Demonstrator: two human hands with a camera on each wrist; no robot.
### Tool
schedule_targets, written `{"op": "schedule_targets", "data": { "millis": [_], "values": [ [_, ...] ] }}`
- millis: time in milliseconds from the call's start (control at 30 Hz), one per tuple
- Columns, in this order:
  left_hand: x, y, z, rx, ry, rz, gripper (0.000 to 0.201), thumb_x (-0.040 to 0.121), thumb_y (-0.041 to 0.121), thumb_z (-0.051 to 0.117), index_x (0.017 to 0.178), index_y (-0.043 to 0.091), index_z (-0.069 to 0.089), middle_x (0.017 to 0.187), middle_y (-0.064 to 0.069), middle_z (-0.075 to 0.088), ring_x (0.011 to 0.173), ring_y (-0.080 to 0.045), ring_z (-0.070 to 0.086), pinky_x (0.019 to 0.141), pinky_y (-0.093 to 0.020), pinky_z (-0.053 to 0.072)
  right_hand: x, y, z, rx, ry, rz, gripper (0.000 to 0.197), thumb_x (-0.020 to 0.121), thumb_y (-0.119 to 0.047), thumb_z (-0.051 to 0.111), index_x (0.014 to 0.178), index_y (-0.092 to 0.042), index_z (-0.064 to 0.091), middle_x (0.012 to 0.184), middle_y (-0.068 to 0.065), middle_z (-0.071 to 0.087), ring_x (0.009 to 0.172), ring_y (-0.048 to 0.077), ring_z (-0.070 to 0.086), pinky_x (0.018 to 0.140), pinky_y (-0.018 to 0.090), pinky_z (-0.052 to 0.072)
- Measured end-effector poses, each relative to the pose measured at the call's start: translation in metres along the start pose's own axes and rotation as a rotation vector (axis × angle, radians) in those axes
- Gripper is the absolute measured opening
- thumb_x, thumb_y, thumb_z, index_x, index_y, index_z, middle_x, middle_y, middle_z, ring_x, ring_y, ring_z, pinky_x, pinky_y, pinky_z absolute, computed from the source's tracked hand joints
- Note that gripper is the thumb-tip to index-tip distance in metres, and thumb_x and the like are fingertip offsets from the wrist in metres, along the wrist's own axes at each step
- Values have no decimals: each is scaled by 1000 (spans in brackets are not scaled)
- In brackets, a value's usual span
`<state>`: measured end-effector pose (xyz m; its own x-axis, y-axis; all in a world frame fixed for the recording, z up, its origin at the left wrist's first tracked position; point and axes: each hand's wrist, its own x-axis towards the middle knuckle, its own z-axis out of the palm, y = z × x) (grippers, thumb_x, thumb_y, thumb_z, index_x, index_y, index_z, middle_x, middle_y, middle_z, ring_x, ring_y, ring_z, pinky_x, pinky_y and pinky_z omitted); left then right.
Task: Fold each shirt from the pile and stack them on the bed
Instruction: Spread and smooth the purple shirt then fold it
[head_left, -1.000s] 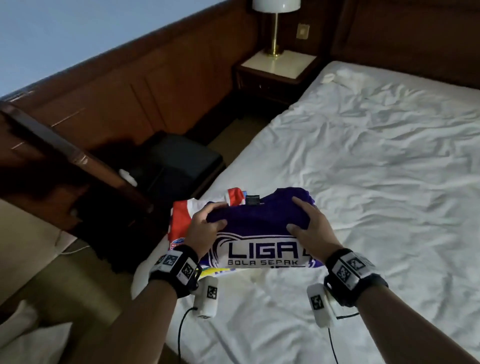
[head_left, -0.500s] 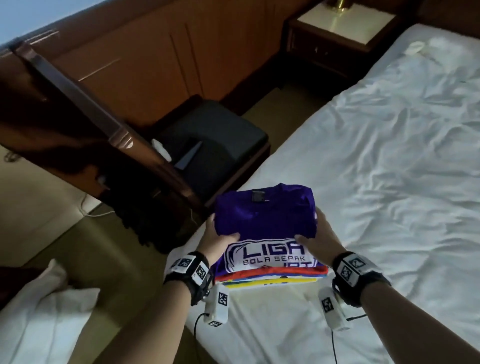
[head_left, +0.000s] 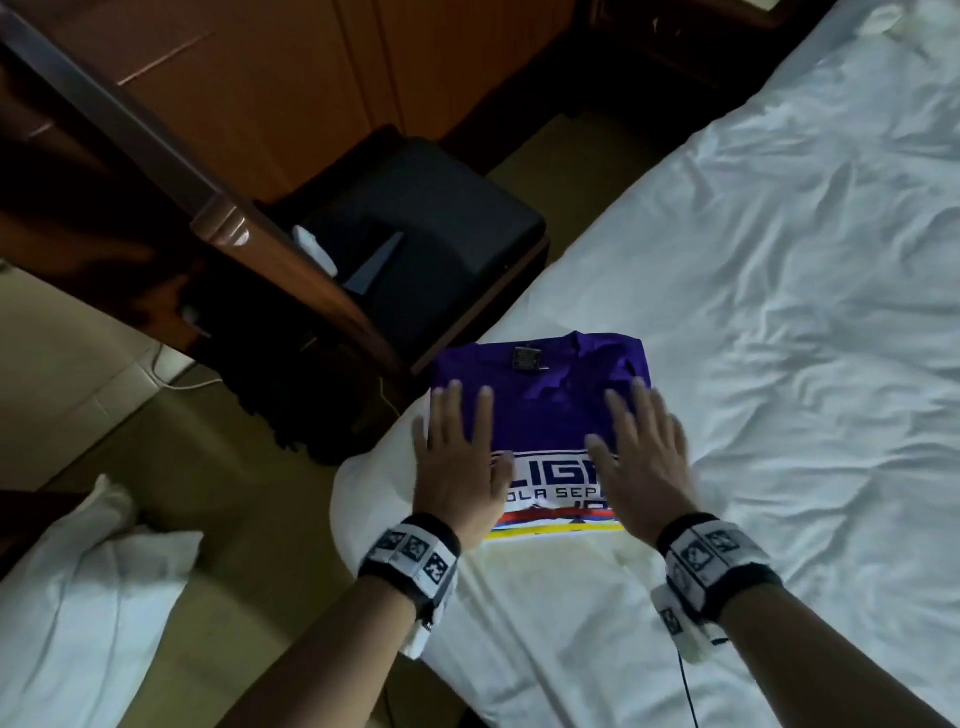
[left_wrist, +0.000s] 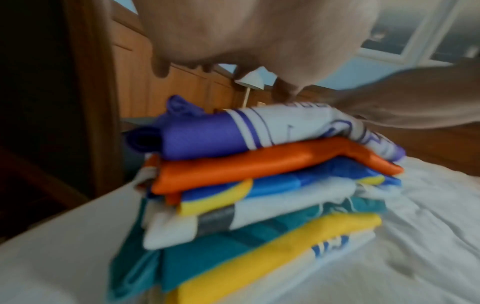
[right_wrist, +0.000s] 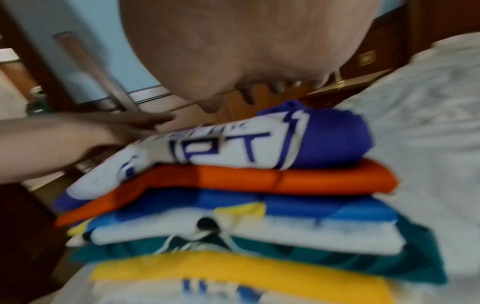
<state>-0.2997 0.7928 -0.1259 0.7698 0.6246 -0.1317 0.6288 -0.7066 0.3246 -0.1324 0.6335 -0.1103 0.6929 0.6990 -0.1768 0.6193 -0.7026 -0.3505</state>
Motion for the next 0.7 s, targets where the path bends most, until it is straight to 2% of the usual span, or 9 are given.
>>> {"op": "schedule_targets", "data": {
  "millis": [100,167,200,267,333,367,467,633,700],
  "values": [
    [-4,6,24,138,-150,157,71,101,55,6,164,24,-1,169,-17,-14,158,-37,-7,124,-62,4,-13,-10,28,-31,-147,-190,73,100,-63,3,163,-27,14,170,-1,-9,157,18,-11,127,42,-3],
    [-7,-3,34,119,-244,48,73,98,62,-4,161,26,-10,166,-12,-22,157,-34,-13,124,-61,-4,-24,0,41,-6,-167,-115,83,97,-67,-9,163,-23,17,169,-2,-6,158,18,-4,127,38,-5],
    [-9,-8,34,110,-242,-21,75,97,64,-4,162,26,-10,167,-12,-21,157,-34,-14,124,-61,-6,-30,4,42,15,-110,-52,79,100,-64,-2,162,-21,21,170,0,2,158,20,2,127,38,-3],
    [-13,-12,24,40,-135,-161,73,100,58,14,163,21,14,168,-19,10,155,-38,10,120,-62,13,-37,11,34,84,80,158,59,104,-52,28,154,-21,38,163,4,30,150,25,24,124,45,13],
    [-15,-16,14,-71,42,-310,57,101,47,39,147,15,45,143,-19,47,132,-38,43,103,-56,38,-38,18,23,163,214,389,41,101,-42,50,135,-20,55,138,7,49,128,30,38,111,49,27],
    [-15,-17,11,-133,63,-390,47,101,44,46,137,14,52,132,-15,54,121,-36,50,96,-52,42,-37,22,19,177,215,466,36,99,-42,55,127,-19,60,129,8,52,120,31,40,106,49,30],
    [-14,-16,8,-291,27,-552,34,100,46,54,115,15,57,116,-9,60,103,-30,58,87,-47,50,-34,26,13,205,150,519,36,96,-48,58,112,-18,68,116,7,56,112,29,43,100,46,34],
    [-6,-14,12,-330,74,-535,25,101,36,57,105,12,65,105,-8,58,99,-29,55,81,-43,50,-20,19,3,245,51,464,30,96,-43,61,107,-17,71,109,7,61,107,30,50,90,39,39],
    [-5,-14,9,-499,132,-587,19,102,31,57,99,12,63,94,-4,62,89,-26,60,69,-32,46,-15,16,-5,369,63,526,21,98,-34,60,101,-16,70,102,9,67,95,30,55,72,31,40]
  ]
}}
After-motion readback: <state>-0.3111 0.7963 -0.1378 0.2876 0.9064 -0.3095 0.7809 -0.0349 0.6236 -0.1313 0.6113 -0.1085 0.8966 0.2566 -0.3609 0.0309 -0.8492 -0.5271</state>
